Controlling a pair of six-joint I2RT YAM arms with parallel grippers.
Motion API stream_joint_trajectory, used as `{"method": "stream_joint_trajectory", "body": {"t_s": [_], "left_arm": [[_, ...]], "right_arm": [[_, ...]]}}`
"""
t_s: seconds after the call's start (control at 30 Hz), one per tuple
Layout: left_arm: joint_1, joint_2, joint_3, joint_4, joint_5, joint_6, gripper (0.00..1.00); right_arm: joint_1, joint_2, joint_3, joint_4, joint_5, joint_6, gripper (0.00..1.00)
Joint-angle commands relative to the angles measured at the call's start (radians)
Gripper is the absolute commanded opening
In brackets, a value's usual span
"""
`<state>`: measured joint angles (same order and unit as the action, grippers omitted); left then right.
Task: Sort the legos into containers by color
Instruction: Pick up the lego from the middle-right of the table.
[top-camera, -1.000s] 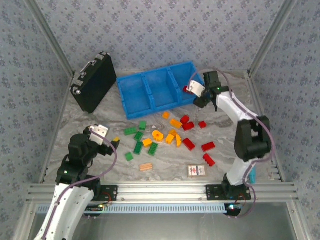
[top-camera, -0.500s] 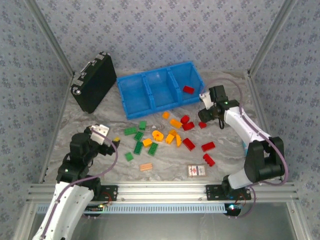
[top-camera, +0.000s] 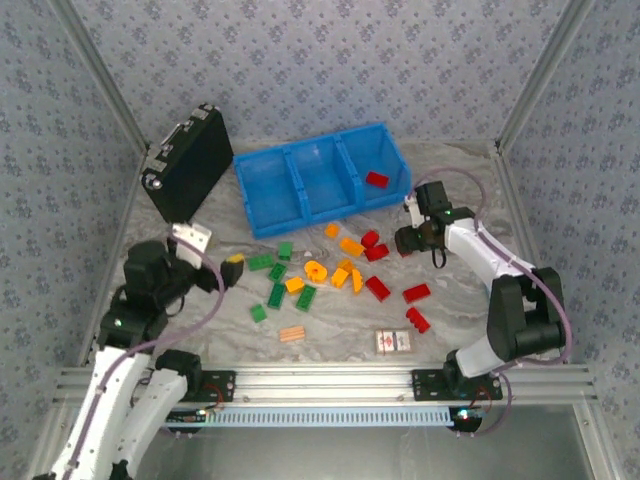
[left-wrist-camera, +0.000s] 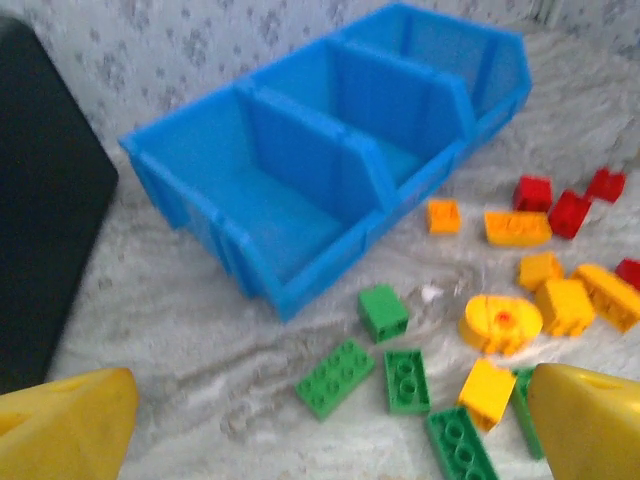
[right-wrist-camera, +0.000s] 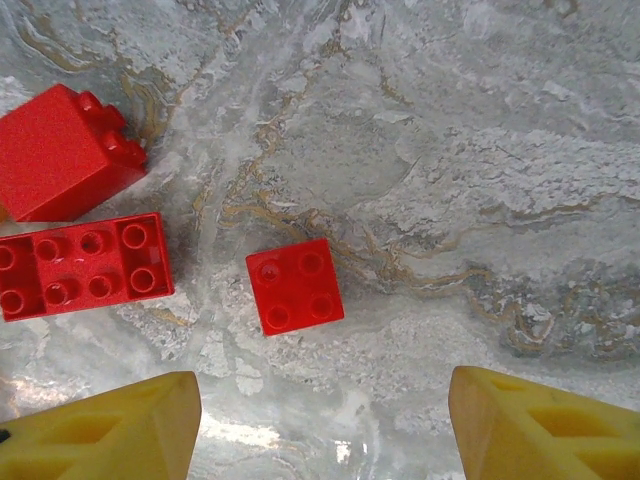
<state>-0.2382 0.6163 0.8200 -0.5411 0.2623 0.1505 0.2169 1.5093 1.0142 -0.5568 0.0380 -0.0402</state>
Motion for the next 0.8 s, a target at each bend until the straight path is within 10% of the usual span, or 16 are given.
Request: {"method": "stream_joint_trajectory", "body": {"t_s": [0.0, 0.77], "left_arm": [[-0.007, 0.143, 0.246, -0.167, 0.014, 0.044, 1.0], [-0.007, 0.664, 1.038, -0.428, 0.152, 0.078, 1.0]], "right_arm": [[0.004, 0.046, 0.008, -0.007, 0.005, 0.014, 0.69], [-0.001, 0.254, 0.126, 0.018, -0.01, -0.153, 0.69]]}}
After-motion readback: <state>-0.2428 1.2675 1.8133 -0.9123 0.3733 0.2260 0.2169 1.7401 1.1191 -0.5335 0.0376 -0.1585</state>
